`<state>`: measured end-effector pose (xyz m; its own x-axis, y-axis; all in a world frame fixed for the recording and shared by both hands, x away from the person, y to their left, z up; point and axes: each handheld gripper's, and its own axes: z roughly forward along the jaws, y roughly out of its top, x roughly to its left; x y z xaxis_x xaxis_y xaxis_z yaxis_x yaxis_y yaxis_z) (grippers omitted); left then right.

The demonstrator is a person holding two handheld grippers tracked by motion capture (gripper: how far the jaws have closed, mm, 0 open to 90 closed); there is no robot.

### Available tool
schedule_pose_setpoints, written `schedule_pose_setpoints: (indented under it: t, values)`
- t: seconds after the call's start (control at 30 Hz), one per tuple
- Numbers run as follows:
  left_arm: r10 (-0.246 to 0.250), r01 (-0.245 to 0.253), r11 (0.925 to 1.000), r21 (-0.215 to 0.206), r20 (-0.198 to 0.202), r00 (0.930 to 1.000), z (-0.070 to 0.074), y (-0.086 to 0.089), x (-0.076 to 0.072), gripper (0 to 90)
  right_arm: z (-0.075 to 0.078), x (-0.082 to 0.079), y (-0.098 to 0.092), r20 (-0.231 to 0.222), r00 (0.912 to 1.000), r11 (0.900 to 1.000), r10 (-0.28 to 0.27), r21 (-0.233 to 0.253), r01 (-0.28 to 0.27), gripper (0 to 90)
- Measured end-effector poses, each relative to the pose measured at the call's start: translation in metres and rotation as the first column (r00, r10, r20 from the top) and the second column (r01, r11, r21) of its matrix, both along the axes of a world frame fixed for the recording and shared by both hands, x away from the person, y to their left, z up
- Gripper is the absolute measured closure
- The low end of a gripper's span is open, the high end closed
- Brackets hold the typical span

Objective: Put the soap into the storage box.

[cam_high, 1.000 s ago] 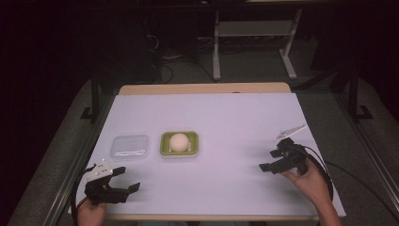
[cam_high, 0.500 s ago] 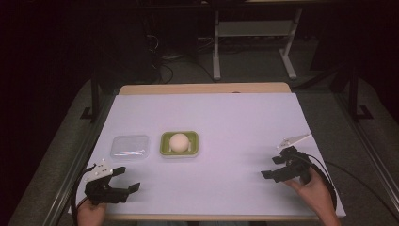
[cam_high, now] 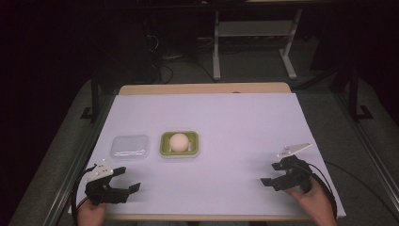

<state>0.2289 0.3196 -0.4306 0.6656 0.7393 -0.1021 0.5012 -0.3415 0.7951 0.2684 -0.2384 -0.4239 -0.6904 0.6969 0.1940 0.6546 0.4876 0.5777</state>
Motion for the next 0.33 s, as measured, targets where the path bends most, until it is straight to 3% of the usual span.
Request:
schedule_pose_setpoints:
  t: [0.33]
  values:
    - [0.0, 0.0, 1.0, -0.007, -0.004, 1.0, -0.0003, 0.0017, 0.0014, 12.9, -0.0042, -0.0089, 0.0042, 0.042, 0.9991, 1.0, -0.006, -0.002, 0.006, 16.9]
